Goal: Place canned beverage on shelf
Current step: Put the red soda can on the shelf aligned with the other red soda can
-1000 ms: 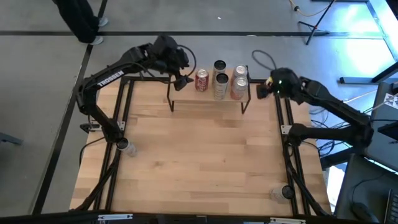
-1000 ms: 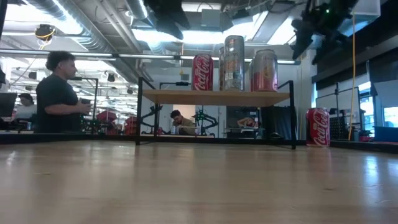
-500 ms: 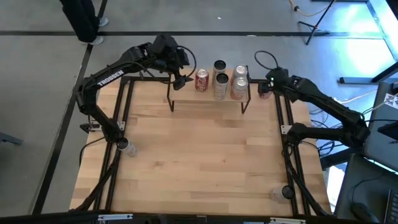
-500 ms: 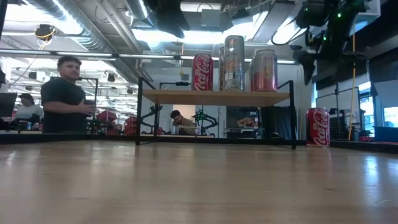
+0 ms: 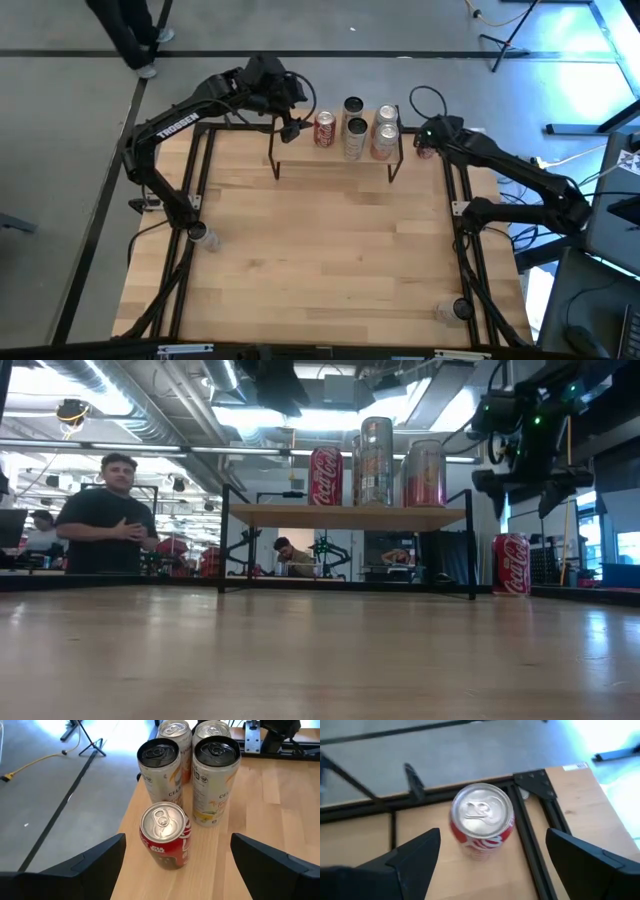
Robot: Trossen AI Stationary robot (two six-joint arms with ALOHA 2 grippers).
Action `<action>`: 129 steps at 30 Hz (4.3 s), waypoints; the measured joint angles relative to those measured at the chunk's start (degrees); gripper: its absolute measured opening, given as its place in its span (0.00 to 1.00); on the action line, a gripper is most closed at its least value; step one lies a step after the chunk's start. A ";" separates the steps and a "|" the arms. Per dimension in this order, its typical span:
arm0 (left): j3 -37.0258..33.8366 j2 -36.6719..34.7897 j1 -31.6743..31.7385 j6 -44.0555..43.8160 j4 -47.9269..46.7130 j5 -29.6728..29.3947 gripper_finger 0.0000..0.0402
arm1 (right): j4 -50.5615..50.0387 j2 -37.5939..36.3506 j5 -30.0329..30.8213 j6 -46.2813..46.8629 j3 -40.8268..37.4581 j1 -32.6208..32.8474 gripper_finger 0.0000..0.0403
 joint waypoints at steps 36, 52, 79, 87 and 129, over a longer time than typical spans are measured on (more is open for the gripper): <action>0.02 0.00 -0.48 0.02 -2.31 0.03 0.87 | 8.29 9.96 3.13 1.64 -2.27 -4.91 0.87; 0.02 0.00 -0.48 1.14 -2.26 0.01 0.87 | 8.33 7.25 -0.35 1.03 -2.52 -5.12 0.87; 0.02 0.00 -0.48 3.04 -1.62 -0.01 0.87 | 10.13 8.31 -1.65 -0.22 -2.10 -6.00 0.87; 0.02 0.00 -0.47 3.04 -1.61 -0.01 0.87 | 9.81 9.94 -1.62 0.63 -2.10 -5.97 0.87; 0.11 -2.09 -0.51 -0.53 -2.11 1.91 0.87 | -0.41 5.71 -4.36 -6.53 -0.57 -4.79 0.60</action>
